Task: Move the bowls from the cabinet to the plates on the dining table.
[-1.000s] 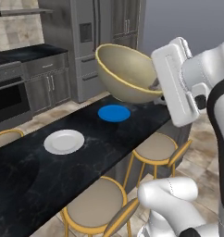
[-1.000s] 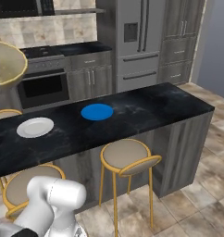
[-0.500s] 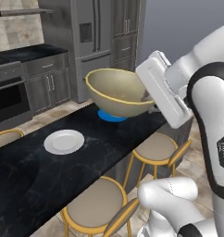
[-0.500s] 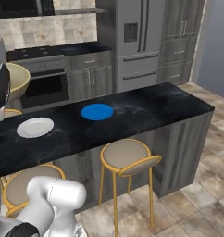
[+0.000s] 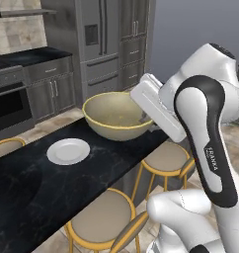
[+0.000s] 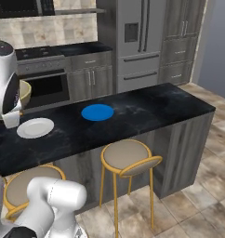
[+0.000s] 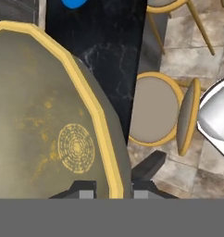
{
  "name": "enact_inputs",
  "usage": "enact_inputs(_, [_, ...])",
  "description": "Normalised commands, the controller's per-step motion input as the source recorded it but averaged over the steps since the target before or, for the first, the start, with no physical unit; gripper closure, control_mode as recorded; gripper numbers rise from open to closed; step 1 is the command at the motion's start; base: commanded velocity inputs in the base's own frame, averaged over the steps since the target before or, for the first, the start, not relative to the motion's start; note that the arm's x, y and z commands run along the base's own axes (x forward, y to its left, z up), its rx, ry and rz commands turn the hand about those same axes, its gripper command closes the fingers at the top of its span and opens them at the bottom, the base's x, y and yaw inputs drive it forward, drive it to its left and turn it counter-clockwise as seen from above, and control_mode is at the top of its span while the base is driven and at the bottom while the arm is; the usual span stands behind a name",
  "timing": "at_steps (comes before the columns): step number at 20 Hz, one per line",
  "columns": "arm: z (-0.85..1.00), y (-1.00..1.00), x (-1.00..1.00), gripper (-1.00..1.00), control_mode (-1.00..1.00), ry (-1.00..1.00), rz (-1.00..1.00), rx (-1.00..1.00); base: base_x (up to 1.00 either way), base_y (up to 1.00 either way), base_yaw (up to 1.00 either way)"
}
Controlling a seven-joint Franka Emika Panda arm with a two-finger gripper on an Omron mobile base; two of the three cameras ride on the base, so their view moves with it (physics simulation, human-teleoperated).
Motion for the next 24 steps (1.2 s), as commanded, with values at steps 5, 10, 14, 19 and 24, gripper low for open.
enact_inputs(5, [-0.37, 0.14, 0.35, 1.0, -1.0, -0.01, 0.14, 0.0, 0.0, 0.0, 0.0])
enact_inputs(10, [-0.3, 0.1, 0.41, 1.0, -1.0, 0.02, 0.11, -0.01, 0.0, 0.0, 0.0])
enact_inputs(14, [-0.22, 0.08, 0.41, 1.0, -1.0, 0.06, 0.07, -0.07, 0.0, 0.0, 0.0])
enact_inputs(19, [-0.23, 0.14, 0.4, 1.0, -1.0, 0.03, 0.07, -0.07, 0.0, 0.0, 0.0])
enact_inputs(24, [-0.19, 0.16, 0.36, 1.0, -1.0, -0.02, 0.07, -0.01, 0.0, 0.0, 0.0])
